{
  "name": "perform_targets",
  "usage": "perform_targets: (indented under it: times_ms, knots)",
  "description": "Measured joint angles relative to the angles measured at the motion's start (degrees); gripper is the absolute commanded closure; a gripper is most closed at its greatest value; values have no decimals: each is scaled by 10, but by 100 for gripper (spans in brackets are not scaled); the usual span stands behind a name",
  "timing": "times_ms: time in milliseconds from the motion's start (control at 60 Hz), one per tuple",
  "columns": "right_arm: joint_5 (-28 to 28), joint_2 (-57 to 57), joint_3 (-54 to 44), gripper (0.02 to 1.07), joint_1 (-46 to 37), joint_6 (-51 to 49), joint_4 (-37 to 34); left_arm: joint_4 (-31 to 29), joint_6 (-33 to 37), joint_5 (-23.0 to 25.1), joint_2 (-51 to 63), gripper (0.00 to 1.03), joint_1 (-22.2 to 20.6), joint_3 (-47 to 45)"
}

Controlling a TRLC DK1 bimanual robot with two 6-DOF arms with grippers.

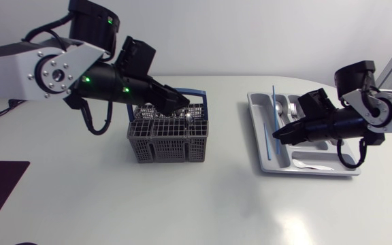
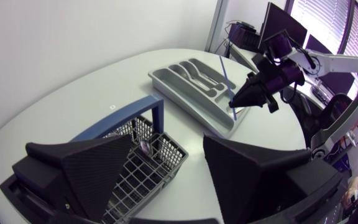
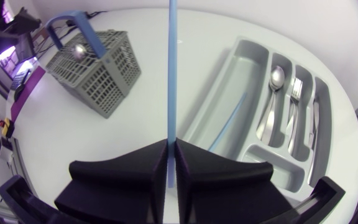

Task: Unload the cutlery basket into the drawer organizer.

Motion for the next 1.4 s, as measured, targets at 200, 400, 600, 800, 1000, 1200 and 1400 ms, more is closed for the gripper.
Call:
perform_targets:
  times_ms: [200,400,600,800,1000,1200,1400]
  knots:
    - [103,104,54,101,10,63,12,-4,10,-32,31,9,-19,-6]
    - [154,185,104,100,32,100,15,2,12,-55,61,9,-25,-8]
    - [176,216,121,52,38,121,16,53,-9,-94,77,10,-26,-26]
    - [179,219,125,16,38,129,16,112,-32,-115,87,12,-27,-38]
    - [179,212,124,7,38,129,16,149,-45,-116,98,12,-27,-44]
    - [179,189,115,7,38,129,16,168,-52,-116,129,15,-31,-44]
    - [179,169,104,7,44,129,18,188,-62,-116,150,22,-32,-44]
